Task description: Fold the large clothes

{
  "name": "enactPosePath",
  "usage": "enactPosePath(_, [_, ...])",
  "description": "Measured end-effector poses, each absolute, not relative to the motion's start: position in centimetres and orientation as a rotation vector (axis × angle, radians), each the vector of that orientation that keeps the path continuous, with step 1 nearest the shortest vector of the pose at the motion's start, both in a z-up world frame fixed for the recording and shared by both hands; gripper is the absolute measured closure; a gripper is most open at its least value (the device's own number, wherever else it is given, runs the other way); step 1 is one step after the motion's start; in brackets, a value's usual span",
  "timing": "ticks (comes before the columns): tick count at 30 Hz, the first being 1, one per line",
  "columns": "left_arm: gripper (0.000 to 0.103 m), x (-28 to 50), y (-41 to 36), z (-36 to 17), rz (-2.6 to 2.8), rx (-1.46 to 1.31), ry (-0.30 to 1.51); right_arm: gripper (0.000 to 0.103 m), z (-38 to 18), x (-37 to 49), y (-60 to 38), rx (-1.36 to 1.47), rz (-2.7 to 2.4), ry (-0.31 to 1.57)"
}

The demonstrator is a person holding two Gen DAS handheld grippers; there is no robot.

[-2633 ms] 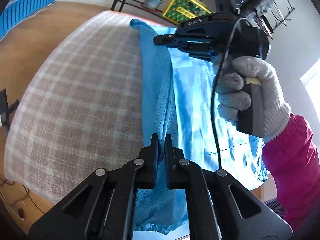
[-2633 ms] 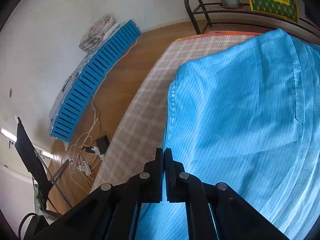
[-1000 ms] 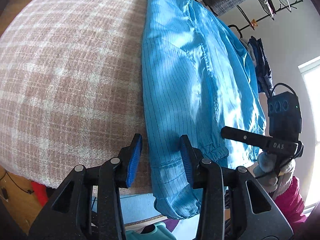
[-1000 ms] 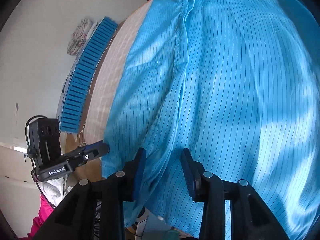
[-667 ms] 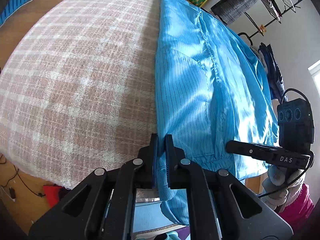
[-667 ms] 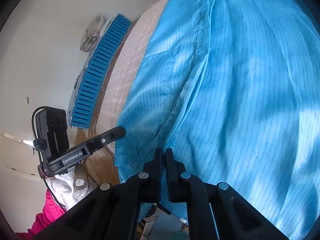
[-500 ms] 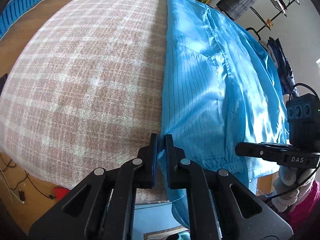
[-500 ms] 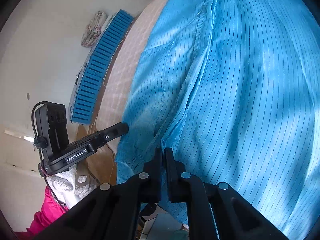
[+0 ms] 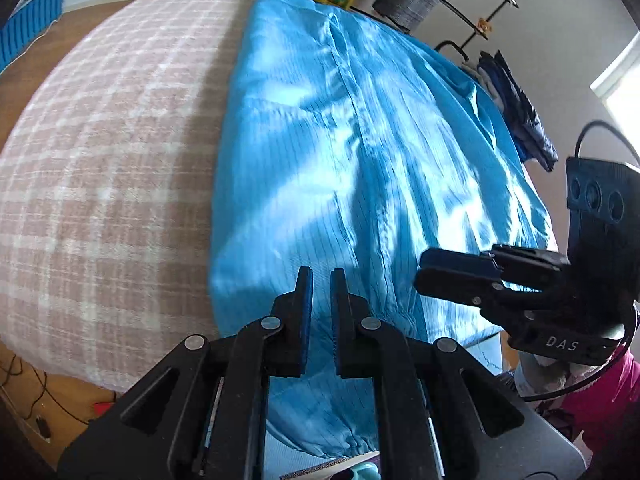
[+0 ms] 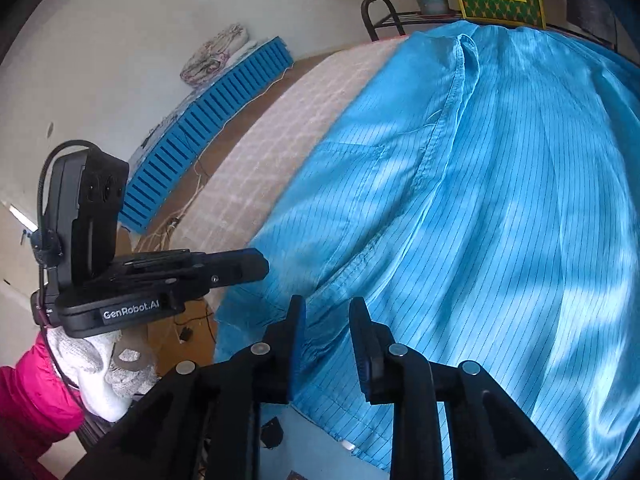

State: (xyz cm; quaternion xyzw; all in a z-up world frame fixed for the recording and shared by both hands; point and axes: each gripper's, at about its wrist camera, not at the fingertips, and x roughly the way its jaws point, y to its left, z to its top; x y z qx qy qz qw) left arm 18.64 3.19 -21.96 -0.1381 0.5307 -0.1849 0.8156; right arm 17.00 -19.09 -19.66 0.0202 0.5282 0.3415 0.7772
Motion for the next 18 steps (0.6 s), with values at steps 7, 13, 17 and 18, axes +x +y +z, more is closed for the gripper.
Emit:
enactPosePath(7, [0.098,17.9,1.2,-23.1,-0.391,-0.188,1.157,0.082,-21.3,17.4,-19.4,0.001,0.724,1.206])
enactPosePath(13, [0.098,17.7,1.7,-19.1,-0.386,-0.201,1.045,0.067,-17.8,16.2,-22.6,0.0,0.684,1.082])
enactPosePath(17, [0.094,18.1,1.1,-16.7,-0.384,-0.235,0.986,0.067,-15.5,15.5,-26.6,0.029,0.614,0.987])
enactPosePath(18, [0.077,18.2,0.7,-16.3,-0.387,-0.235,0.977,0.067,-15.1,15.4,-27.8,0.034,0.594,0.973])
